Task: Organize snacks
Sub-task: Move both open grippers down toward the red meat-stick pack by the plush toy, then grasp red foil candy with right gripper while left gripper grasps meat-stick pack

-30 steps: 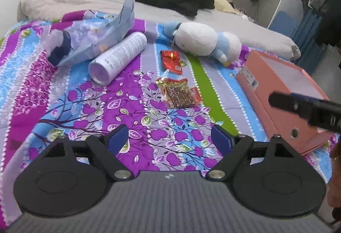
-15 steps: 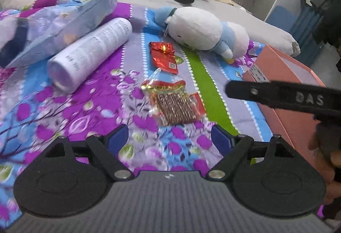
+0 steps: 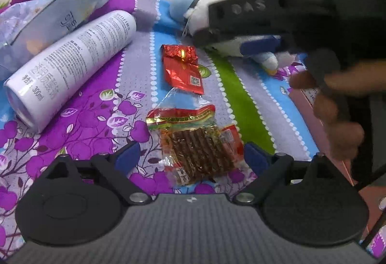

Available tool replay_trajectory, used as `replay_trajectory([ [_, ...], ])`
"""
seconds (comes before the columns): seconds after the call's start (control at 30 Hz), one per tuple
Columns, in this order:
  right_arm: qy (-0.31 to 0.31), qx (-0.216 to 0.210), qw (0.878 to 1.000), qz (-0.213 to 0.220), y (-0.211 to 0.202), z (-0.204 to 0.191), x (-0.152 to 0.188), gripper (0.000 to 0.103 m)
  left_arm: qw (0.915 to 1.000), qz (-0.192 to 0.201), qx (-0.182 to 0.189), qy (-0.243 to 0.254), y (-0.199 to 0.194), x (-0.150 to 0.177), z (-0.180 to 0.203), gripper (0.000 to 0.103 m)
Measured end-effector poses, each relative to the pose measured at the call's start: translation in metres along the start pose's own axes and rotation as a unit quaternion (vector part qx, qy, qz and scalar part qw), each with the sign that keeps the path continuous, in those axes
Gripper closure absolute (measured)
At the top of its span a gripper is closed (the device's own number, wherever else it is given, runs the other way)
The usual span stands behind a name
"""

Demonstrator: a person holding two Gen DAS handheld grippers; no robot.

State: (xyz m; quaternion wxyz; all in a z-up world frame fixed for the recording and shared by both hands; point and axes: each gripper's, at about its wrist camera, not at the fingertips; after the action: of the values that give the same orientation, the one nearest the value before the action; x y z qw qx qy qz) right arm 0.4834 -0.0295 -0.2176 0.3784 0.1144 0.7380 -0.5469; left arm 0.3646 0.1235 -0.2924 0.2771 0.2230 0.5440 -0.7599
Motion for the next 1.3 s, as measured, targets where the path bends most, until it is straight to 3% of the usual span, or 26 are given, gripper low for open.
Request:
replay_trajectory([
  [0.23,0.014,-0.041,0.998,-0.038,0.051,0.009,-0.015,0.029,1.0000,-0.004,0.006,-0.005,0.007,-0.007,-0.005,0.009],
  [0.5,-0.022,-0.007,0.998,-0.051,0.083,-0.002,-0.013,0.026,0.9998,-0.011,-0.014,0.010,0.011,-0.005,0.000,0.012],
  [0.57,-0.028,0.002,0.998,-0.053,0.085,-0.003,-0.012,0.030,0.9996,-0.013,-0.021,0.011,0.013,-0.006,0.002,0.012],
  [0.63,-0.024,0.014,0.998,-0.052,0.087,-0.001,-0.012,0.050,0.9995,-0.015,-0.026,0.007,0.014,-0.008,0.002,0.012],
  [0.73,0.005,-0.010,0.998,-0.055,0.080,0.012,-0.015,0.051,0.9995,-0.016,-0.029,-0.002,0.015,-0.009,0.002,0.012],
  [0.93,0.019,-0.011,0.998,-0.056,0.060,0.031,-0.009,0.053,0.9984,-0.020,-0.051,0.009,0.019,-0.009,0.010,0.012],
  [1.13,-0.004,0.019,0.999,-0.045,0.033,0.031,0.000,0.053,0.9963,-0.028,-0.077,0.028,0.026,-0.006,0.021,0.012],
  [1.3,0.003,0.039,0.998,-0.041,0.009,0.040,0.009,0.053,0.9953,-0.026,-0.084,0.042,0.024,-0.002,0.026,0.025],
])
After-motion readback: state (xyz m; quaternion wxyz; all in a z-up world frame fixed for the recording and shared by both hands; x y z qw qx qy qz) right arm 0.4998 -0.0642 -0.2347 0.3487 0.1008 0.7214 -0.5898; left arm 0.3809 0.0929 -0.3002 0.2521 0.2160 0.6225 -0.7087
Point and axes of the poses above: each gripper's, at about its wrist camera, not at the fingertips, and y roughly the way its jaws point, z to its right, x to its underside, and after that the axes turned 1 degree about -z, right-handed
